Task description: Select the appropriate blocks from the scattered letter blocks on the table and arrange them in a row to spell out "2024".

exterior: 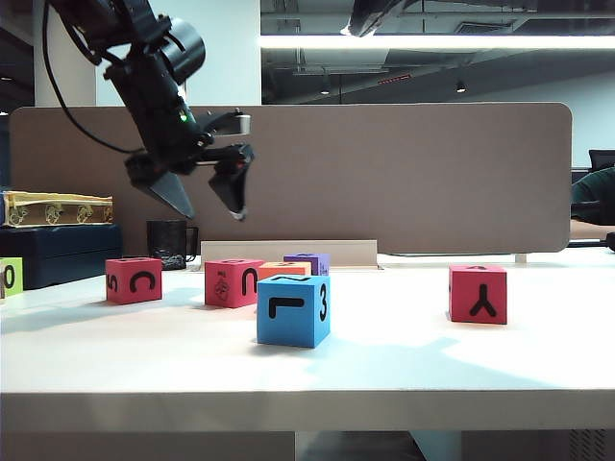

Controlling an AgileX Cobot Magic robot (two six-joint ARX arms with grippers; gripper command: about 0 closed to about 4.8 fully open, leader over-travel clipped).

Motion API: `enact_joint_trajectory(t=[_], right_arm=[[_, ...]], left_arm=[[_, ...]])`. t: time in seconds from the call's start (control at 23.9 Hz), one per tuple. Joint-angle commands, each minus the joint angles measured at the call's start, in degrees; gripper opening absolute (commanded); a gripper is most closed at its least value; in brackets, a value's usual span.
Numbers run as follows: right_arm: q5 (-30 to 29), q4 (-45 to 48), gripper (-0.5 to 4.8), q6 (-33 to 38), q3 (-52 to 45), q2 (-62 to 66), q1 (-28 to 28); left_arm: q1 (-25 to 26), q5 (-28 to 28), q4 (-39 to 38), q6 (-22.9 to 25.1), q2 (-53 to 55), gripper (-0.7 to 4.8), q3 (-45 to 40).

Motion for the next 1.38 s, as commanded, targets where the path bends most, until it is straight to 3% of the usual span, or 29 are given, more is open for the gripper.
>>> enact_joint_trajectory(t=[0.04, 0.17, 0.25, 0.54, 0.92, 1.38], right_arm=[[0.07, 0.57, -0.05, -0.20, 0.24, -0.11, 0.04], [0.07, 0.59, -0.05, -0.55, 0.24, -0.11, 0.04], [0.07, 0.59, -0.05, -0.61, 0.24, -0.11, 0.04], [-0.26, -0.20, -0.05, -0.55, 0.24, -0.11, 0.09], [-0.15, -3.30, -0.05, -0.48, 0.24, -0.11, 0.11], [-0.13, -1.62, -0.05, -0.55, 0.24, -0.04, 0.04]], left_arm=[[2.32, -2.97, -4.44, 2.40, -0.24, 4.44, 2.56], [6.19, -2.40, -8.11, 2.56, -0.22, 4.45, 2.93], [8.59, 1.07, -9.81, 2.86, -0.15, 4.45, 2.89], [10.12, 3.26, -9.81, 13.07, 1.97, 4.76, 2.71], [10.12, 1.68, -6.23, 12.94, 6.23, 4.76, 2.80], [10.01, 2.62, -8.98, 12.13, 3.61, 4.75, 2.97]])
